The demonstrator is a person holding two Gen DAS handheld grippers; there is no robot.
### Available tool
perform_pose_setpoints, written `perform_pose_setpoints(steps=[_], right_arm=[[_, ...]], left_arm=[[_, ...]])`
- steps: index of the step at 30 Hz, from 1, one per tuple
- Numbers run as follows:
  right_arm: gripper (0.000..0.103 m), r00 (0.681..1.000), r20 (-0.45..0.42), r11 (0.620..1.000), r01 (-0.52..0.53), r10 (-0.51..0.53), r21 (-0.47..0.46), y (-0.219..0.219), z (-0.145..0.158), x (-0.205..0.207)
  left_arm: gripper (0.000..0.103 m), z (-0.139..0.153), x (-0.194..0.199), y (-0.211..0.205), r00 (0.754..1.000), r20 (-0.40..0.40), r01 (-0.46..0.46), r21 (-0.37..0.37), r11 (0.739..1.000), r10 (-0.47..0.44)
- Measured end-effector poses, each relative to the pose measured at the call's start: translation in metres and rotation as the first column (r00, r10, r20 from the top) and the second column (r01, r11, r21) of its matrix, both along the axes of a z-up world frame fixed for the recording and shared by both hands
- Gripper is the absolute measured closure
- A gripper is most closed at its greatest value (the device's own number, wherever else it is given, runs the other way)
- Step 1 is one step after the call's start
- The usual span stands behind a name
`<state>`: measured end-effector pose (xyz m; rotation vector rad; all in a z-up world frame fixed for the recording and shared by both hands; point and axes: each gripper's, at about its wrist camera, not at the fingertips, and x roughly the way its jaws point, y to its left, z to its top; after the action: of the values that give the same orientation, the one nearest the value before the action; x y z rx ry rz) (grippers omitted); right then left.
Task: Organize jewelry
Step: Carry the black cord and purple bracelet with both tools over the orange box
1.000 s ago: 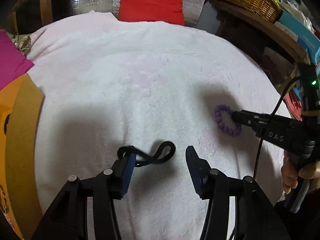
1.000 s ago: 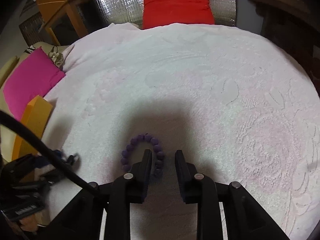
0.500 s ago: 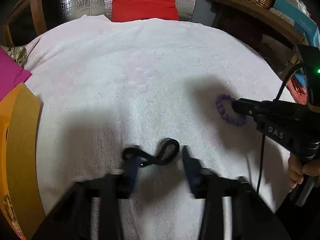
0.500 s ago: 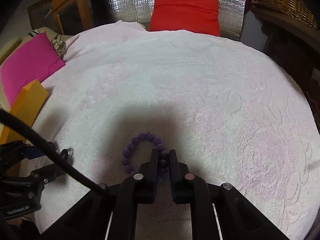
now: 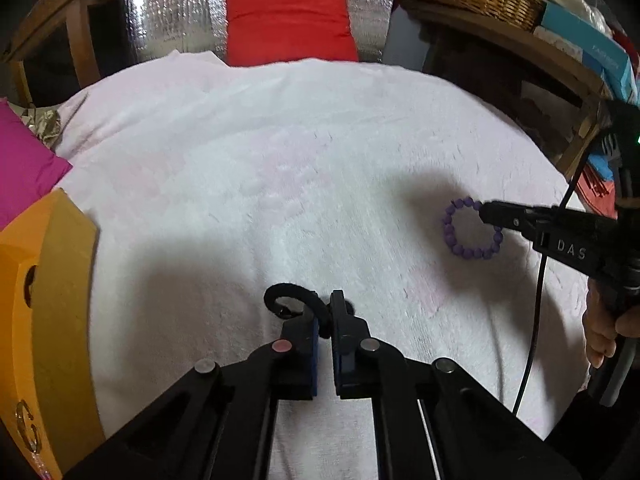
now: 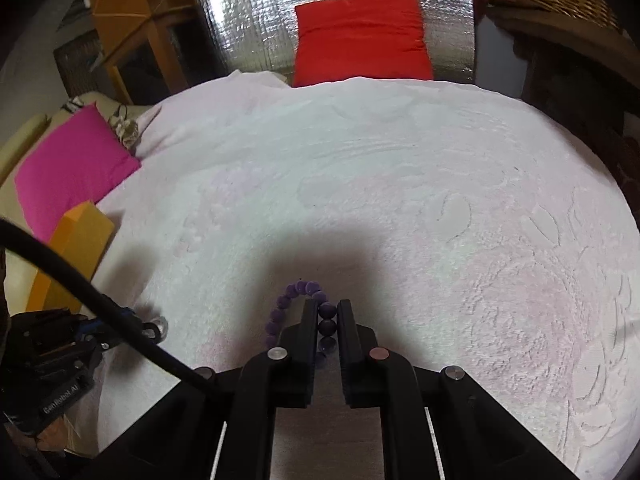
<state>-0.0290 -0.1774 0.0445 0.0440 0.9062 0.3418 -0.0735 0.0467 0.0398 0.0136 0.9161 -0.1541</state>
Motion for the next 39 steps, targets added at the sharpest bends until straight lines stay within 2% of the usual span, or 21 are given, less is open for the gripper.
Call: perform_pose_setpoints(steps=[8,13,18,24,32,39], right_arm=[[0.092,1.0,0.016,1.0,0.011,-0.012,0.017,-0.002,0.004,0.001],[0.092,0.999,0.035,0.999,0.001,-0.003,0.033,0.004,0.008,-0.001],[0.093,0.998,0.055,0.999,-0.015,0.012,0.048,0.014,0.012,-0.003],[0.092,0.997,0.072,0.997,-0.027,0.022,0.065,0.026,0.017,-0.008],[0.092,0.996,0.083,0.996,-0.051,0.045,0.076,0.046,0.02,-0.014],[0.092,0.992,0.11,0.995,-0.073,0.065,0.075,0.062,0.029,-0.027]], left_arm=[[0.097,0.02,-0.003,0.041,0.993,0.066,-0.09,-0.083,0.992,0.096],[0.097,0.023,-0.006,0.045,0.99,0.084,-0.101,-0.094,0.99,0.109],[0.097,0.021,-0.003,0.036,0.992,0.08,-0.093,-0.077,0.993,0.099],[0.097,0.027,-0.009,0.034,0.984,0.1,-0.139,-0.064,0.988,0.145],[0.097,0.036,-0.022,0.029,0.966,0.142,-0.218,-0.011,0.976,0.217],[0.097,0.041,-0.036,0.038,0.946,0.169,-0.278,-0.009,0.96,0.276]])
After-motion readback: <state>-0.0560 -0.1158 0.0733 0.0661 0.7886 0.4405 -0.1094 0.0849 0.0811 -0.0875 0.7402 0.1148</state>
